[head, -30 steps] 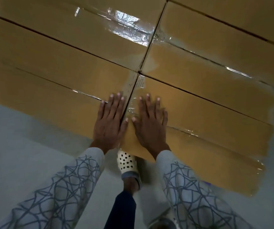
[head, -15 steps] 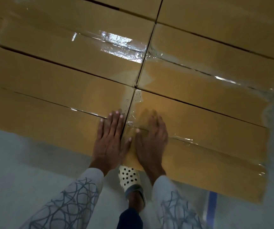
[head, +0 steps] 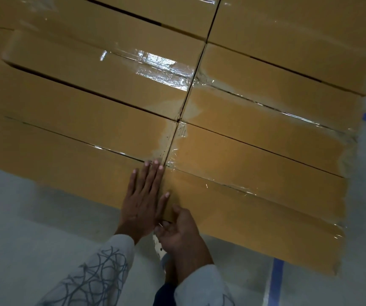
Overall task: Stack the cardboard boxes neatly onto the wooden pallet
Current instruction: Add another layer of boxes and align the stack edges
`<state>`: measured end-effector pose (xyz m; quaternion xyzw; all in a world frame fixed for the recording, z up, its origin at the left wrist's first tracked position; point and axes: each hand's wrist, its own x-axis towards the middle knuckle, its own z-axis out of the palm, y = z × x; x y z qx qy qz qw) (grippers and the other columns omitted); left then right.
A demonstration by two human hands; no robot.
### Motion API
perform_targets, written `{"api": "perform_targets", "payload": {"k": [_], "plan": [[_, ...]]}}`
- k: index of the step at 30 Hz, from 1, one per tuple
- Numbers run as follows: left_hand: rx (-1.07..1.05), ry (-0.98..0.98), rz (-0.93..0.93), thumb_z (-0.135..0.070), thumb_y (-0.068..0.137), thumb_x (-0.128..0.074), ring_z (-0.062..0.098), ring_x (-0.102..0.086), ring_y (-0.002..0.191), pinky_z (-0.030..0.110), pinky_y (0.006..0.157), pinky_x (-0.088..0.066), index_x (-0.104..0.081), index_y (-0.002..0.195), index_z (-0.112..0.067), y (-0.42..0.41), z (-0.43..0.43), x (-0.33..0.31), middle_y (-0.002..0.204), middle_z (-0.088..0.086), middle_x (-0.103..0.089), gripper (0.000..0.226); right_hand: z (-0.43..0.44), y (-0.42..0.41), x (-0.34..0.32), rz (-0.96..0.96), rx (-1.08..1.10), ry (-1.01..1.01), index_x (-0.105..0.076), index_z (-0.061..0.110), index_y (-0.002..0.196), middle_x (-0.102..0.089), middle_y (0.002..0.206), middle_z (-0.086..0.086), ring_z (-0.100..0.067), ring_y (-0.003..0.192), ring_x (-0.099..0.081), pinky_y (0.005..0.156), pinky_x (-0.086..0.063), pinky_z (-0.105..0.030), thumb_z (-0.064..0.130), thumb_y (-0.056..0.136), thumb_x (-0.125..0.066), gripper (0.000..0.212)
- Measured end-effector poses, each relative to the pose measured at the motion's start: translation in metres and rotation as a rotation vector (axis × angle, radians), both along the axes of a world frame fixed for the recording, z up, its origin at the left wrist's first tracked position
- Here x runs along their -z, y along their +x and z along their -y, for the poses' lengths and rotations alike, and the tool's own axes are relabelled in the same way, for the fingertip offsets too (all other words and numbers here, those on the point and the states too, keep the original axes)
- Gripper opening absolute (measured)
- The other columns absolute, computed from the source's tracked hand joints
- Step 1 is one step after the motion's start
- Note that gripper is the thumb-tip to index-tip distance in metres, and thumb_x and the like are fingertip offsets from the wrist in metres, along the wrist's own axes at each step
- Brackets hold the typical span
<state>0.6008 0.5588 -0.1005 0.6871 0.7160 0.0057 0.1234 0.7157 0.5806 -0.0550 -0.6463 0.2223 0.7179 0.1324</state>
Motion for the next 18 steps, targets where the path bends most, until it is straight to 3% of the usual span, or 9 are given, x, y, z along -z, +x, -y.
{"api": "perform_targets", "payload": {"k": [2, 4, 6, 7, 9, 11, 14, 18], "plan": [[-0.002, -0.020, 0.007, -0.047, 0.106, -0.025, 0.030, -0.001, 0.160, 0.058, 0.126, -0.017, -0.009, 0.164, -0.006, 0.001, -0.001, 0.002, 0.173, 0.012, 0.001, 0.072, -0.009, 0.017, -0.013, -0.179, -0.240, -0.020, -0.067, 0.002, 0.122, -0.076, 0.112, -0.019, -0.038, 0.108, -0.068, 0.080, -0.053, -0.046, 0.048, 0.097, -0.063, 0.052], [-0.017, -0.036, 0.019, -0.045, 0.106, -0.029, 0.029, 0.002, 0.160, 0.058, 0.126, -0.015, -0.007, 0.164, -0.007, 0.002, -0.004, 0.000, 0.173, 0.010, 0.002, 0.073, -0.014, 0.040, -0.018, -0.242, -0.540, 0.041, -0.069, 0.009, 0.124, -0.076, 0.118, -0.015, -0.035, 0.111, -0.071, 0.076, -0.050, -0.037, 0.056, 0.098, -0.058, 0.054], [-0.019, -0.062, 0.026, -0.044, 0.105, -0.032, 0.028, 0.003, 0.160, 0.059, 0.125, -0.013, -0.006, 0.164, -0.008, 0.002, -0.005, -0.001, 0.173, 0.009, 0.003, 0.073, -0.021, 0.072, -0.016, 0.004, -0.702, 0.223, -0.074, 0.009, 0.114, -0.078, 0.105, -0.015, -0.028, 0.087, -0.076, 0.063, -0.049, -0.029, 0.050, 0.100, -0.057, 0.046], [-0.033, -0.079, 0.031, -0.043, 0.105, -0.033, 0.028, 0.003, 0.160, 0.060, 0.125, -0.013, -0.007, 0.164, -0.009, 0.002, -0.004, -0.003, 0.173, 0.009, 0.002, 0.073, -0.025, 0.090, -0.014, 0.225, -0.770, 0.354, -0.076, 0.009, 0.103, -0.078, 0.092, -0.013, -0.028, 0.076, -0.073, 0.059, -0.048, -0.027, 0.048, 0.099, -0.060, 0.043], [-0.053, -0.098, 0.031, -0.041, 0.105, -0.034, 0.029, 0.001, 0.160, 0.061, 0.124, -0.013, -0.009, 0.164, -0.009, 0.003, -0.003, -0.005, 0.173, 0.010, 0.000, 0.072, -0.035, 0.130, -0.011, 0.726, -0.937, 0.602, -0.076, 0.010, 0.092, -0.077, 0.094, -0.013, -0.034, 0.090, -0.071, 0.071, -0.046, -0.031, 0.047, 0.097, -0.062, 0.040], [-0.068, -0.098, 0.035, -0.039, 0.105, -0.034, 0.031, 0.000, 0.159, 0.063, 0.123, -0.013, -0.012, 0.164, -0.009, 0.007, 0.000, -0.005, 0.173, 0.011, -0.002, 0.071, -0.047, 0.173, -0.007, 1.089, -1.031, 0.656, -0.073, 0.013, 0.109, -0.070, 0.116, -0.019, -0.040, 0.114, -0.062, 0.087, -0.045, -0.039, 0.040, 0.096, -0.066, 0.030], [-0.118, -0.089, 0.028, -0.038, 0.103, -0.030, 0.032, 0.000, 0.159, 0.064, 0.124, -0.008, -0.011, 0.165, -0.009, 0.015, 0.002, -0.005, 0.173, 0.012, -0.002, 0.071, -0.068, 0.229, -0.003, 1.273, -1.040, 0.565, -0.058, 0.014, 0.139, -0.050, 0.145, -0.018, -0.039, 0.138, -0.040, 0.109, -0.035, -0.051, 0.050, 0.095, -0.064, 0.056], [-0.151, -0.062, 0.089, -0.038, 0.101, -0.027, 0.032, 0.003, 0.159, 0.060, 0.126, 0.001, -0.009, 0.164, -0.006, 0.053, -0.009, -0.008, 0.173, 0.014, -0.001, 0.073, -0.083, 0.270, 0.008, 1.297, -1.157, 0.543, -0.030, 0.016, 0.160, -0.020, 0.169, -0.013, -0.032, 0.155, -0.017, 0.119, -0.021, -0.055, 0.063, 0.096, -0.054, 0.083]]}}
